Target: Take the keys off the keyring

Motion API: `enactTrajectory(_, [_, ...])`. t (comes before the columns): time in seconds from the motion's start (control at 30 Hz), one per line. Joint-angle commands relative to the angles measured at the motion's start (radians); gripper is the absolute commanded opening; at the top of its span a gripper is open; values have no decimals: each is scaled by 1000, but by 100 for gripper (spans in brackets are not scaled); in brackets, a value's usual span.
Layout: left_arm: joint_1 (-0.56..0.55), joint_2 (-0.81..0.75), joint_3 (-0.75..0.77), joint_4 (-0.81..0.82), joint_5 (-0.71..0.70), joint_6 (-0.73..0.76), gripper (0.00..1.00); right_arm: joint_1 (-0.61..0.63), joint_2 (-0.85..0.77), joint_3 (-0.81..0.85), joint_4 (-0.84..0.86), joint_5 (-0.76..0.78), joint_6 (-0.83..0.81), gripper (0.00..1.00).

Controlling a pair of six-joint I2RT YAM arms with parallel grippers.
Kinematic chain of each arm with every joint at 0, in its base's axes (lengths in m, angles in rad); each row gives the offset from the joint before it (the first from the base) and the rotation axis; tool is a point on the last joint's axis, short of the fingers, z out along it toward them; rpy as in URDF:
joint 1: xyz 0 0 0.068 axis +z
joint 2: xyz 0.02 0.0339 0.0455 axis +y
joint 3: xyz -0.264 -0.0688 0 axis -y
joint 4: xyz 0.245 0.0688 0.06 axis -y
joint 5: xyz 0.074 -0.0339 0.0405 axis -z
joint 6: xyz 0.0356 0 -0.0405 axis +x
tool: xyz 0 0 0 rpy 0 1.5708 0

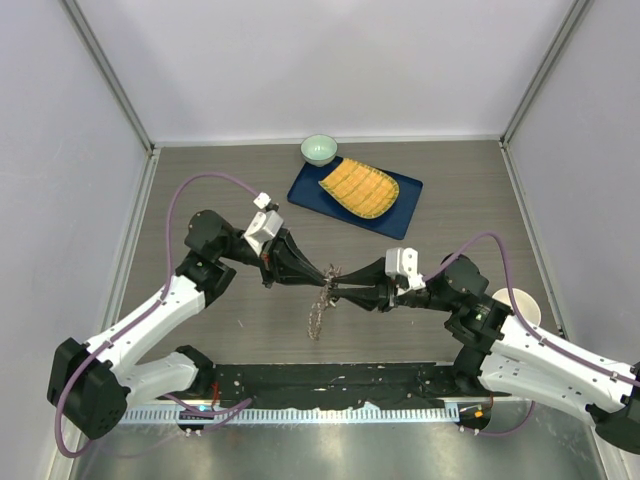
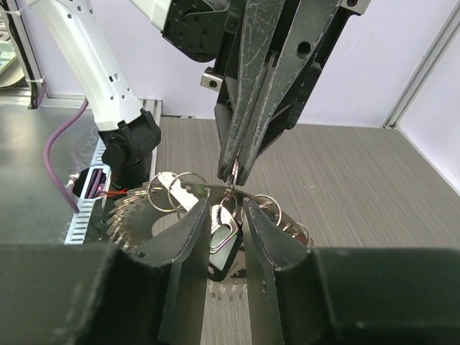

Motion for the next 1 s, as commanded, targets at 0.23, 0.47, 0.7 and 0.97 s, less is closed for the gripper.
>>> enactTrajectory(0.23, [-3,-27,48,19,-21,33,0,4,6,4,2,3,25,28])
enactTrajectory(0.47, [-3,-37,48,-18,-24,57,0,4,14,14,-47,23,24,22])
enactTrajectory(0.7, [-1,-49,64,-147,-36,166,0,4,-2,73,-186,109,-42,1])
enactTrajectory(0.97, [-1,-63,54,-299,-53,257,0,4,24,198,-306,170,-215,1])
